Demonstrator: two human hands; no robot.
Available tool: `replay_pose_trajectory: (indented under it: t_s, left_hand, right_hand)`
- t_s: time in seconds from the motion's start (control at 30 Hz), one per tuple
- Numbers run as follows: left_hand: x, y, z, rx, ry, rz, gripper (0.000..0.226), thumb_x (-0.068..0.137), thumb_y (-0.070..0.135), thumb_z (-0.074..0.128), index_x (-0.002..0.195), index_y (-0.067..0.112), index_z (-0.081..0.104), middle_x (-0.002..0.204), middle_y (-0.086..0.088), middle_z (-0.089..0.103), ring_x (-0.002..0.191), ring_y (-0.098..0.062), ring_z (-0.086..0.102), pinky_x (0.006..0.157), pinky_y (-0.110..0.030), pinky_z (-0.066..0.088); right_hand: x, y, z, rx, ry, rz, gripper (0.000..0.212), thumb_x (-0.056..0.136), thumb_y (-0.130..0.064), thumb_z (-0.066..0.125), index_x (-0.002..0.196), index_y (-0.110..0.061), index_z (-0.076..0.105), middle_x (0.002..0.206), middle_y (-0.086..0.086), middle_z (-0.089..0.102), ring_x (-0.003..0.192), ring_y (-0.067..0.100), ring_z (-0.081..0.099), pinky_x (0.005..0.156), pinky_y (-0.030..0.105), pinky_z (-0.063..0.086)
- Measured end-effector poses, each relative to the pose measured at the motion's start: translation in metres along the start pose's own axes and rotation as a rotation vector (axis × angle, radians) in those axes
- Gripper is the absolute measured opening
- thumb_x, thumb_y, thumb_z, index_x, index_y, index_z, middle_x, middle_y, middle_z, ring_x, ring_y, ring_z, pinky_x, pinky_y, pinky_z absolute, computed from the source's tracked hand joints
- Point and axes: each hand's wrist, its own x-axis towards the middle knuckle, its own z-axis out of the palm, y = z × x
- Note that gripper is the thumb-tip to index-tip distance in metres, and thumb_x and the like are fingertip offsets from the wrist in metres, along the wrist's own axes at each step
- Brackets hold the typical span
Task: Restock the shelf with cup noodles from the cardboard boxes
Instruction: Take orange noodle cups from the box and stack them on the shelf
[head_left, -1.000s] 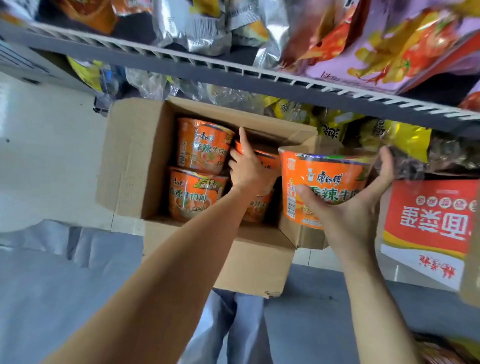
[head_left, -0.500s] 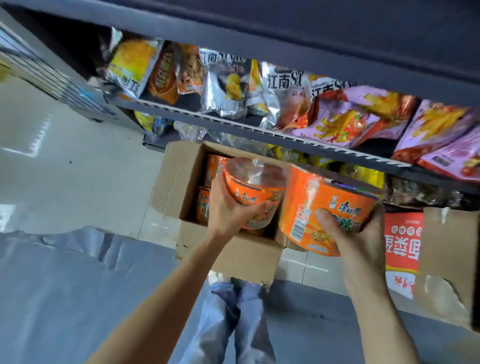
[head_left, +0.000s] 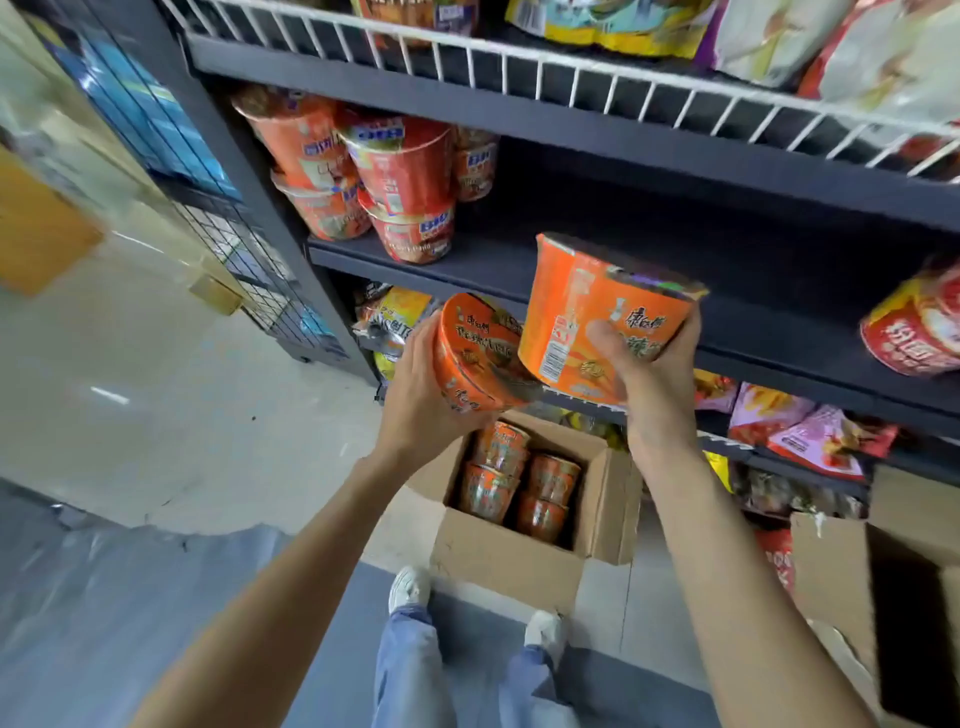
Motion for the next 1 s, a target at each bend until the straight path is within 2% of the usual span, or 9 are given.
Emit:
replay_pose_trajectory:
  t_s: [0.13, 0.27, 0.37, 0.47, 0.6, 0.73, 0.8, 0.9, 1.0]
  left_hand:
    - [0.049, -0.005, 0.009, -0.119, 0.039, 0.056, 0.114, 0.053, 0.055, 0.084, 0.141, 0.006, 0.031, 0.136, -0.003, 0.042, 0.126, -0.006, 0.035, 0.105, -0.023, 0.033]
    - [0.102, -0.029, 0.038, -0.231, 0.002, 0.039, 0.115, 0.051, 0.049, 0.085, 0.143, 0.015, 0.024, 0.133, 0.001, 0.035, 0.128, -0.016, 0.036, 0.106, -0.042, 0.038]
    - [0.146, -0.048, 0.056, -0.291, -0.025, 0.088, 0.115, 0.052, 0.046, 0.087, 0.143, 0.025, 0.020, 0.133, 0.005, 0.031, 0.130, -0.015, 0.035, 0.106, -0.043, 0.040]
    - [0.187, -0.062, 0.074, -0.362, -0.021, 0.138, 0.113, 0.054, 0.046, 0.087, 0.141, 0.030, 0.017, 0.137, 0.004, 0.031, 0.131, -0.013, 0.037, 0.107, -0.035, 0.040]
    - [0.223, -0.083, 0.095, -0.450, -0.074, 0.149, 0.115, 0.053, 0.035, 0.091, 0.143, 0.022, 0.021, 0.134, 0.009, 0.037, 0.120, 0.007, 0.043, 0.095, -0.011, 0.040]
    - [0.243, -0.100, 0.113, -0.450, -0.029, 0.190, 0.110, 0.059, 0.038, 0.087, 0.146, 0.017, 0.023, 0.133, 0.008, 0.044, 0.110, 0.015, 0.046, 0.088, -0.001, 0.036]
    - [0.250, -0.103, 0.121, -0.438, 0.000, 0.220, 0.108, 0.059, 0.050, 0.082, 0.145, 0.018, 0.026, 0.133, 0.005, 0.047, 0.113, 0.010, 0.049, 0.093, -0.010, 0.041]
    - [0.255, -0.111, 0.132, -0.267, 0.100, 0.233, 0.113, 0.059, 0.060, 0.071, 0.149, 0.014, 0.021, 0.139, -0.010, 0.039, 0.130, -0.021, 0.039, 0.107, -0.034, 0.035]
    - [0.258, -0.117, 0.138, -0.148, 0.161, 0.241, 0.108, 0.070, 0.060, 0.071, 0.151, 0.015, 0.016, 0.140, -0.015, 0.035, 0.132, -0.030, 0.035, 0.106, -0.040, 0.033]
  right_hand:
    - [0.028, 0.007, 0.037, -0.010, 0.009, -0.077, 0.108, 0.057, -0.036, 0.085, 0.144, -0.024, 0.022, 0.125, -0.003, 0.058, 0.110, 0.007, 0.062, 0.088, 0.030, 0.054]
    - [0.065, 0.032, 0.073, -0.047, 0.074, -0.138, 0.106, 0.058, -0.035, 0.087, 0.143, -0.023, 0.024, 0.133, -0.001, 0.052, 0.117, 0.010, 0.057, 0.097, 0.042, 0.051]
    - [0.102, 0.046, 0.089, -0.041, 0.166, -0.226, 0.106, 0.059, -0.028, 0.089, 0.143, -0.019, 0.025, 0.134, 0.000, 0.051, 0.118, 0.009, 0.056, 0.097, 0.035, 0.051]
    - [0.143, 0.054, 0.095, -0.052, 0.233, -0.341, 0.107, 0.058, -0.026, 0.090, 0.143, -0.016, 0.026, 0.134, 0.001, 0.051, 0.117, 0.007, 0.055, 0.092, 0.022, 0.050]
    - [0.183, 0.064, 0.099, -0.159, 0.274, -0.430, 0.106, 0.056, -0.034, 0.091, 0.139, -0.015, 0.027, 0.132, 0.001, 0.049, 0.118, 0.008, 0.054, 0.098, 0.029, 0.049]
    - [0.214, 0.089, 0.096, -0.335, 0.319, -0.580, 0.117, 0.063, -0.036, 0.087, 0.150, -0.018, 0.011, 0.149, 0.003, 0.034, 0.132, 0.013, 0.041, 0.105, 0.027, 0.039]
    - [0.227, 0.106, 0.098, -0.389, 0.305, -0.660, 0.116, 0.067, -0.033, 0.084, 0.151, -0.022, 0.004, 0.153, 0.004, 0.028, 0.137, 0.014, 0.036, 0.108, 0.033, 0.039]
    - [0.235, 0.127, 0.100, -0.451, 0.323, -0.799, 0.102, 0.075, -0.031, 0.079, 0.151, -0.020, 0.011, 0.149, 0.004, 0.032, 0.132, 0.009, 0.039, 0.106, 0.035, 0.042]
    - [0.237, 0.143, 0.094, -0.651, 0.312, -0.973, 0.080, 0.083, -0.028, 0.072, 0.146, -0.020, 0.024, 0.147, 0.011, 0.030, 0.130, 0.015, 0.039, 0.100, 0.034, 0.046]
